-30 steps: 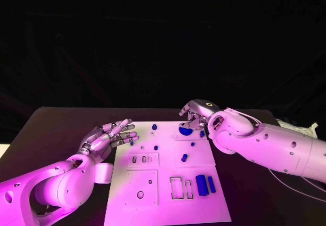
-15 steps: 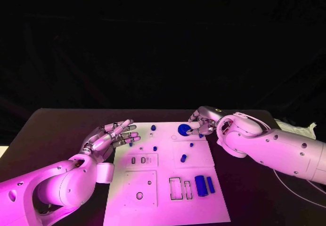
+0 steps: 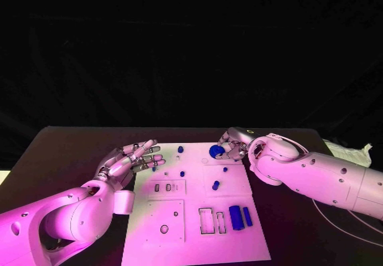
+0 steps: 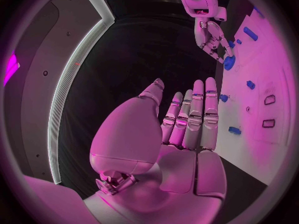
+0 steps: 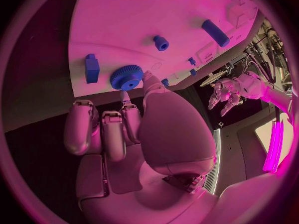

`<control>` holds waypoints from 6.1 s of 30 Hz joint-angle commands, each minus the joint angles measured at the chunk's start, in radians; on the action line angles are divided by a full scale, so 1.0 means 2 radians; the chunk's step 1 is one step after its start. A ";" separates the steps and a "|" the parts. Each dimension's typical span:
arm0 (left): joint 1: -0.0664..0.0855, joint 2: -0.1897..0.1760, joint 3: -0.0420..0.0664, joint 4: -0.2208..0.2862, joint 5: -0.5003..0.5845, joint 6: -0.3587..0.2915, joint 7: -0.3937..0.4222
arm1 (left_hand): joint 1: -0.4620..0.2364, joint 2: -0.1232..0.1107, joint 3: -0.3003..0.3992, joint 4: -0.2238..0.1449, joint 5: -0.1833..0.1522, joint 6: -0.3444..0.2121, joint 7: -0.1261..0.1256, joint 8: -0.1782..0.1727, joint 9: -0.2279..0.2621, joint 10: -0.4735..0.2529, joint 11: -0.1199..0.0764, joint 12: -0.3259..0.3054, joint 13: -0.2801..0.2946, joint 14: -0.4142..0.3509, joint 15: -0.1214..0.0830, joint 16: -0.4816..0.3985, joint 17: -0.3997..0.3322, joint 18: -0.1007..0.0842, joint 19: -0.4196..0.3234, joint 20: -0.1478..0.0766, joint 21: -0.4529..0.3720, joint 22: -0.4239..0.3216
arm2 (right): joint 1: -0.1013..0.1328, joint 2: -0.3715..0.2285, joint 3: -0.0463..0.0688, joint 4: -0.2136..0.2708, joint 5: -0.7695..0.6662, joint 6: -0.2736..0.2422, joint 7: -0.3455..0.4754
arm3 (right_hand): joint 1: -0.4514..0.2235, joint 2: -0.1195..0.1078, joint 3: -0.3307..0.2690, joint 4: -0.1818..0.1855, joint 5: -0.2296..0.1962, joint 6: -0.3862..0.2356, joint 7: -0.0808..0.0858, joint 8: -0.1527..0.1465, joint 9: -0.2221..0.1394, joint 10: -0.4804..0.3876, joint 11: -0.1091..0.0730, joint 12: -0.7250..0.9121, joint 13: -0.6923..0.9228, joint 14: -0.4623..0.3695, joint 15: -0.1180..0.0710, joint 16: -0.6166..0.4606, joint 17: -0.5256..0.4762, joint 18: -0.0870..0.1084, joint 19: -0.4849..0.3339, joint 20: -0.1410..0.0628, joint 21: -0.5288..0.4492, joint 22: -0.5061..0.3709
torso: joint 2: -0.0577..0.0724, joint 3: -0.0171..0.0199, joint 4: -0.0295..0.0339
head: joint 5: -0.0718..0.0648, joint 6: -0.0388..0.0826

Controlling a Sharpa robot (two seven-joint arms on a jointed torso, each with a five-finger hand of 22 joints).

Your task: Assemble the parts on the task board

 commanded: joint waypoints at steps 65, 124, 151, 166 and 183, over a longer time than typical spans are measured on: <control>0.000 0.002 0.000 -0.002 -0.002 0.012 -0.002 | 0.002 0.005 0.001 -0.007 -0.001 0.004 0.002 -0.003 0.000 0.002 0.001 -0.003 0.000 -0.004 0.000 -0.005 0.002 0.004 0.004 -0.001 -0.004 -0.001 | -0.009 0.060 -0.005 0.051 -0.164 -0.069 -0.047 | 0.033 0.048 0.068 -0.044 -0.019 0.072 -0.020 0.022 0.018 0.029 -0.020 0.051 0.073 0.045 -0.013 0.012 0.093 -0.014 0.021 -0.012 0.029 0.049 | -0.001 -0.0006 0.0011 | 0.007 -0.008; 0.000 0.003 0.000 -0.004 -0.002 0.012 -0.006 | 0.002 0.006 0.002 -0.010 -0.002 0.003 0.003 -0.004 -0.001 0.001 0.001 -0.004 -0.001 -0.004 0.000 -0.006 0.003 0.004 0.005 -0.001 -0.005 -0.002 | -0.016 0.140 -0.030 -0.024 -0.118 -0.010 -0.052 | -0.160 0.035 0.019 0.006 0.027 0.006 0.002 -0.003 0.002 0.016 0.001 0.024 0.059 0.045 0.005 0.012 0.094 -0.015 0.019 0.005 0.031 0.053 | 0.000 0.0008 0.0002 | 0.009 -0.011; 0.000 0.009 0.000 -0.033 -0.039 0.025 -0.008 | 0.003 0.007 0.003 -0.014 -0.002 0.001 0.003 -0.005 -0.001 -0.001 0.002 -0.005 -0.001 -0.006 0.001 -0.009 0.003 0.004 0.004 -0.001 -0.008 -0.003 | 0.002 -0.057 -0.010 0.029 0.110 -0.036 0.207 | -0.003 0.026 0.018 -0.080 -0.033 0.007 0.004 -0.005 -0.002 0.014 0.002 0.019 0.060 0.045 0.006 0.014 0.099 -0.015 0.016 0.005 0.031 0.054 | -0.009 0.0066 -0.0157 | 0.012 -0.002; 0.000 0.012 0.000 -0.038 -0.042 0.028 -0.009 | 0.003 0.007 0.004 -0.015 -0.002 0.001 0.004 -0.005 -0.001 -0.001 0.002 -0.006 -0.001 -0.006 0.001 -0.010 0.003 0.004 0.004 0.000 -0.008 -0.004 | -0.015 -0.084 -0.010 -0.015 0.088 -0.022 0.229 | 0.008 0.022 0.015 -0.091 -0.033 0.005 0.004 -0.006 -0.003 0.013 0.002 0.017 0.059 0.045 0.006 0.014 0.099 -0.014 0.016 0.006 0.030 0.053 | -0.009 0.0073 -0.0162 | 0.008 -0.004; -0.001 0.014 0.000 -0.039 -0.042 0.029 -0.010 | 0.003 0.007 0.004 -0.015 -0.002 0.001 0.004 -0.005 -0.001 -0.001 0.002 -0.006 -0.001 -0.006 0.001 -0.010 0.003 0.004 0.004 0.000 -0.008 -0.004 | -0.025 -0.049 -0.010 -0.060 0.081 -0.028 0.226 | 0.017 0.035 0.023 -0.096 -0.035 0.009 0.005 -0.003 -0.003 0.014 0.003 0.020 0.061 0.046 0.007 0.015 0.103 -0.015 0.017 0.006 0.032 0.055 | -0.009 0.0062 -0.0153 | 0.008 -0.008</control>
